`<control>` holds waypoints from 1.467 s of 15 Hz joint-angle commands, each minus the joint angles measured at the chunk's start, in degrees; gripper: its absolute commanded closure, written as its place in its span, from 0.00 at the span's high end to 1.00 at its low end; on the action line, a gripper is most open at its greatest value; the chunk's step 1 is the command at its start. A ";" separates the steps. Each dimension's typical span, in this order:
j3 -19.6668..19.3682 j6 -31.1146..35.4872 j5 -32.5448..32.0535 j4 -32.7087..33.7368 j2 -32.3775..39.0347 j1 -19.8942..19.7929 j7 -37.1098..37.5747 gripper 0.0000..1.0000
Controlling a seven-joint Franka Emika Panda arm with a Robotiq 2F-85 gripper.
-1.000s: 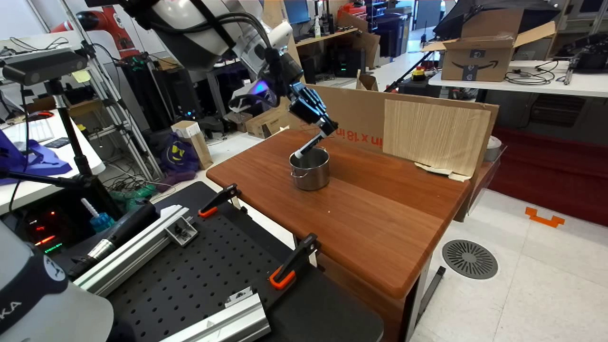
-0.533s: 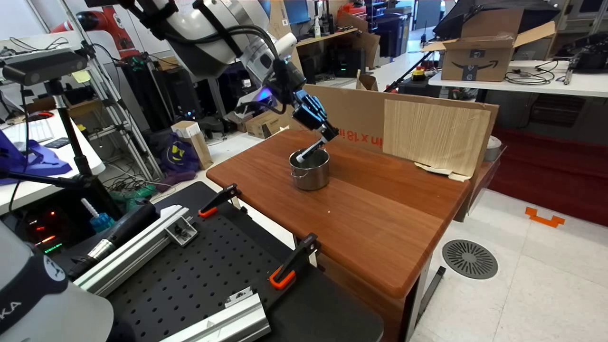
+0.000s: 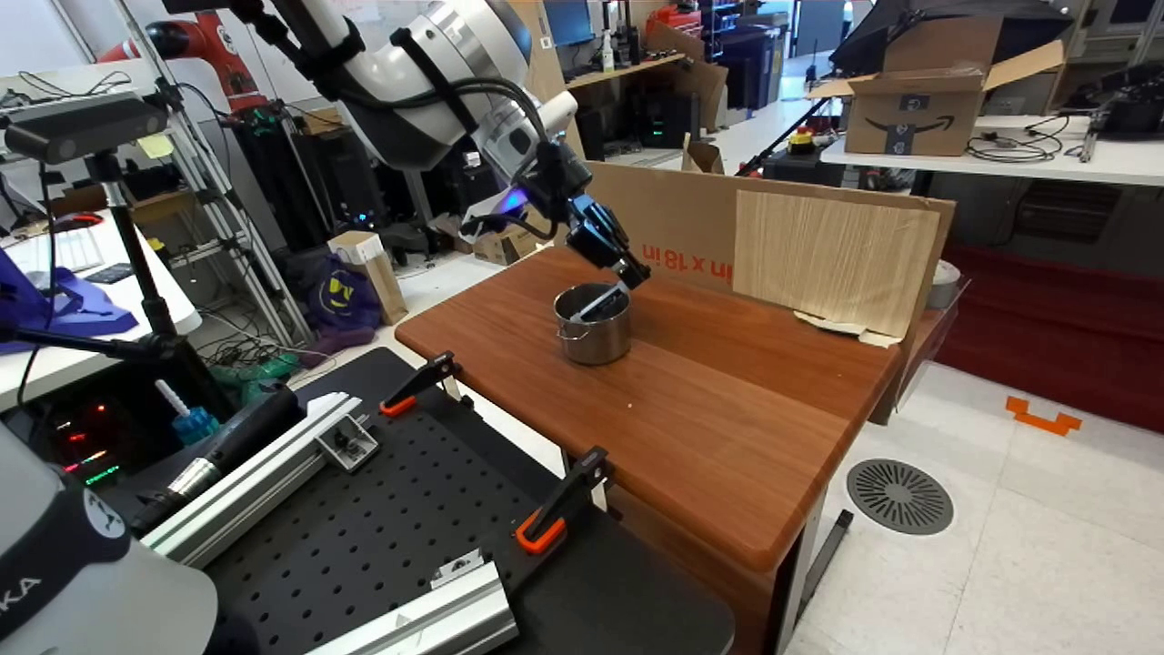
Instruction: Put the marker in the pot
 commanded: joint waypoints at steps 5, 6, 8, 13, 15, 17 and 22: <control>1.05 -0.38 1.03 1.83 1.50 -0.93 -1.99 0.60; 1.05 -0.30 1.09 1.89 1.43 -0.95 -2.16 0.66; 1.05 0.15 0.89 1.61 0.76 -0.97 -2.14 0.81; 1.51 1.88 1.29 -0.81 -3.15 -1.37 -3.06 1.00; 1.92 3.05 1.62 -2.91 -6.61 -1.57 -3.62 1.00; 2.41 5.25 3.05 -4.91 -10.00 -1.99 -5.10 1.00; 2.04 3.67 1.98 -4.32 -9.50 -1.08 -3.81 1.00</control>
